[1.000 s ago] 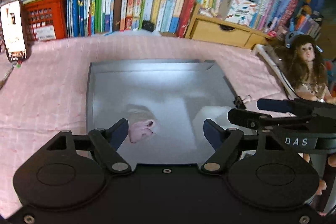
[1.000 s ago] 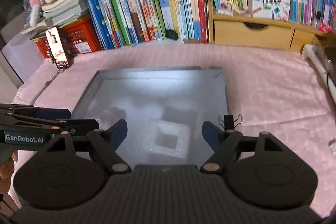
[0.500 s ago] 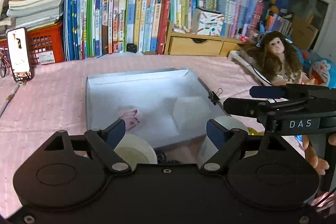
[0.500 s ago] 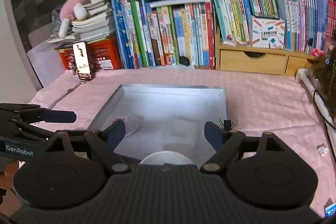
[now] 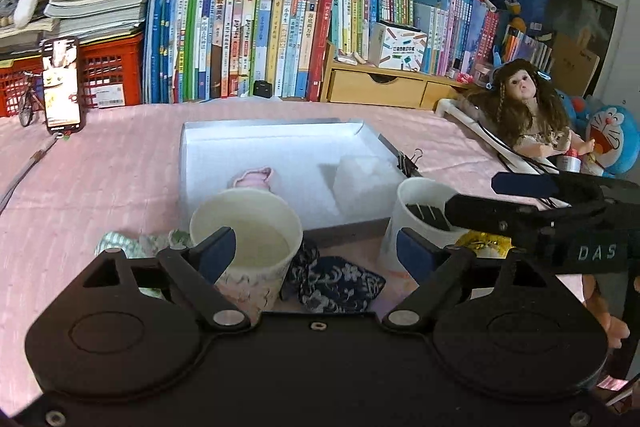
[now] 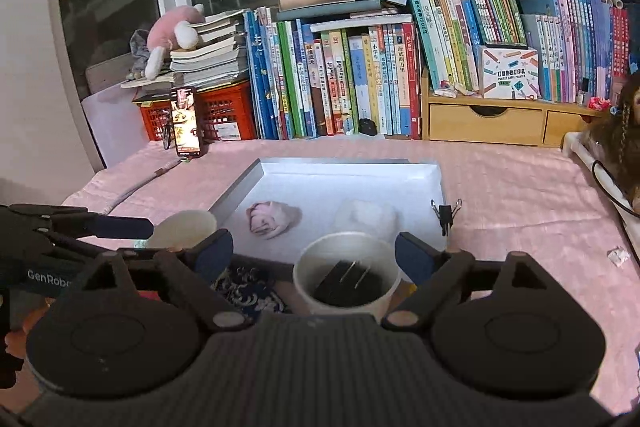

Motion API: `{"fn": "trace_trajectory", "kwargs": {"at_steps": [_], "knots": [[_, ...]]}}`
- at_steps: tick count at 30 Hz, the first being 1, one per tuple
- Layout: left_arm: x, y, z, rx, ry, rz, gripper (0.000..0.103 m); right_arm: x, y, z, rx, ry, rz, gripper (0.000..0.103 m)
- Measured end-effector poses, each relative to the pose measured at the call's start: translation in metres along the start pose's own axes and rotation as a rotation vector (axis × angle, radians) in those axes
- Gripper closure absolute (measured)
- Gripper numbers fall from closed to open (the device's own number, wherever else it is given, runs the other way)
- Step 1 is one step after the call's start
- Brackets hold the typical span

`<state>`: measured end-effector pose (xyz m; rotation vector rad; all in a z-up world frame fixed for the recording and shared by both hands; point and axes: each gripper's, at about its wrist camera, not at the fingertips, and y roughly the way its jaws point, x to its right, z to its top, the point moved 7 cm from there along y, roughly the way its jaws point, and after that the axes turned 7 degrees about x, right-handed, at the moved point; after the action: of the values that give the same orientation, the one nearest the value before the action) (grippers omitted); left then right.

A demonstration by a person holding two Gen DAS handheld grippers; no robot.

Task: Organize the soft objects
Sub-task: 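Move both tools back from the tray toward the remaining soft items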

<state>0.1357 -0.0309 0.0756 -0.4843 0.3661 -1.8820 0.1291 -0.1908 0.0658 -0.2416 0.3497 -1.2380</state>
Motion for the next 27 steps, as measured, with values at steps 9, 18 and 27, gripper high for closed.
{"fn": "trace_trajectory", "kwargs": {"at_steps": [9,18,27], "knots": [[-0.01,-0.009,-0.028,0.019,-0.022,0.04,0.014,-0.014,-0.005,-0.033,-0.001,-0.028,-0.005,0.007],[-0.016,-0.018,-0.055,0.036,-0.009,0.085,0.01,-0.024,-0.012,-0.048,0.032,-0.037,-0.016,0.007],[-0.021,-0.023,-0.078,0.054,0.018,0.144,0.007,-0.03,-0.012,-0.075,0.021,-0.057,-0.022,0.005]]}}
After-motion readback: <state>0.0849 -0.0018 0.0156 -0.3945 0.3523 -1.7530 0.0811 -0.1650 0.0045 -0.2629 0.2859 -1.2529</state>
